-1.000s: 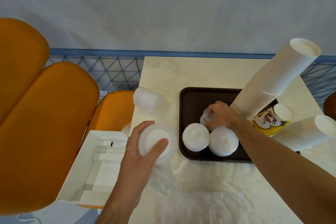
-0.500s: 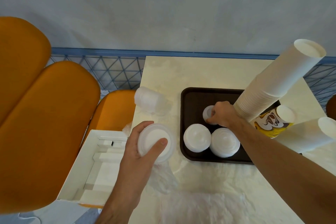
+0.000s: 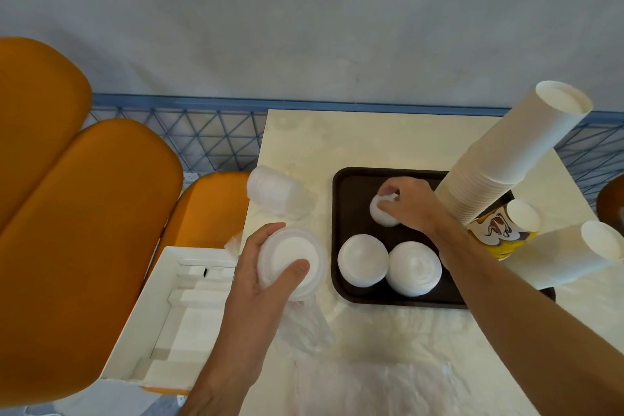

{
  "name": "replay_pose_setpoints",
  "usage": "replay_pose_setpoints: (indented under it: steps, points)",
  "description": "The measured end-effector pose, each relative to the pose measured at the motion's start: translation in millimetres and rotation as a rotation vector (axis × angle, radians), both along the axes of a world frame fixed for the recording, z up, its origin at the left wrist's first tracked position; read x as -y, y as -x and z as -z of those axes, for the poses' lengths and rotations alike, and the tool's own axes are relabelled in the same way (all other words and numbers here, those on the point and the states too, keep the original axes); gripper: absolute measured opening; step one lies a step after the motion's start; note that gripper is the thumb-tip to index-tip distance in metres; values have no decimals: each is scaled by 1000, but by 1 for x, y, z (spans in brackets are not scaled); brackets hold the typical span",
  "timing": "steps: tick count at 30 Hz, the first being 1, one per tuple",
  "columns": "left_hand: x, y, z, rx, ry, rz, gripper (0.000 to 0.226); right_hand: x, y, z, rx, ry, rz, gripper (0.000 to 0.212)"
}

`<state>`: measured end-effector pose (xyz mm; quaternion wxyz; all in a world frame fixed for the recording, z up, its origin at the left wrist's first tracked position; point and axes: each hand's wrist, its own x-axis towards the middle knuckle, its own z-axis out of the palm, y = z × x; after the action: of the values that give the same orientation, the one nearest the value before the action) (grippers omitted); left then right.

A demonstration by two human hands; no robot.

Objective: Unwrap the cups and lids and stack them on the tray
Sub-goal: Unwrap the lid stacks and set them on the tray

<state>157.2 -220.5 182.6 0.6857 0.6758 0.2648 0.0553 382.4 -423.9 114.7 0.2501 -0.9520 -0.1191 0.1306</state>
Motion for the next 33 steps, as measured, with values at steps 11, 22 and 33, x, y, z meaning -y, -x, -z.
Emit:
replay_pose_setpoints:
  steps: [11, 22, 33]
  points:
    - [14, -6, -5, -17, -111, 99, 47, -37, 116, -101, -222, -603, -217, 5]
    - [18, -7, -17, -64, -62, 102, 47, -29, 125, -93, -360, -813, -96, 9]
    - [5, 0, 4, -48, -53, 106, 48, -12, 77, -61, -504, -1201, 274, 28]
